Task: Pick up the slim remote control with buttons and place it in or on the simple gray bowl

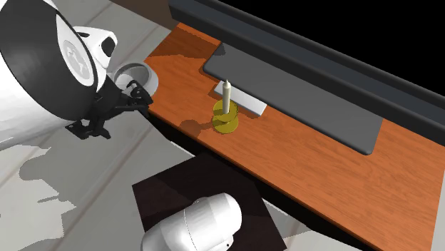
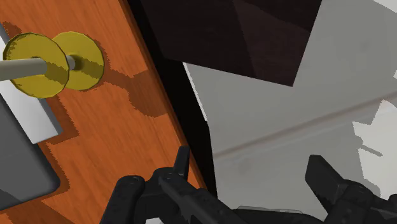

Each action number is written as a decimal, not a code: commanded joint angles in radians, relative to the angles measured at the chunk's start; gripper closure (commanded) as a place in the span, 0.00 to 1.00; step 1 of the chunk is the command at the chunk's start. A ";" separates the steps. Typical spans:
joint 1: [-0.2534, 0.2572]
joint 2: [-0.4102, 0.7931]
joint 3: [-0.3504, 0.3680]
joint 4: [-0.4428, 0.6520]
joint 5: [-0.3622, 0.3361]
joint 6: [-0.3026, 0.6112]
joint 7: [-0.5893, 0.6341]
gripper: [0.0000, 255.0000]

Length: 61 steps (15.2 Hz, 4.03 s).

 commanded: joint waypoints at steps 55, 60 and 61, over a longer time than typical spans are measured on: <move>-0.120 0.394 -0.762 -0.082 -0.384 0.629 -1.087 0.00; -0.143 0.403 -0.782 -0.120 -0.391 0.656 -1.134 0.00; -0.144 0.412 -0.785 -0.128 -0.388 0.672 -1.137 0.00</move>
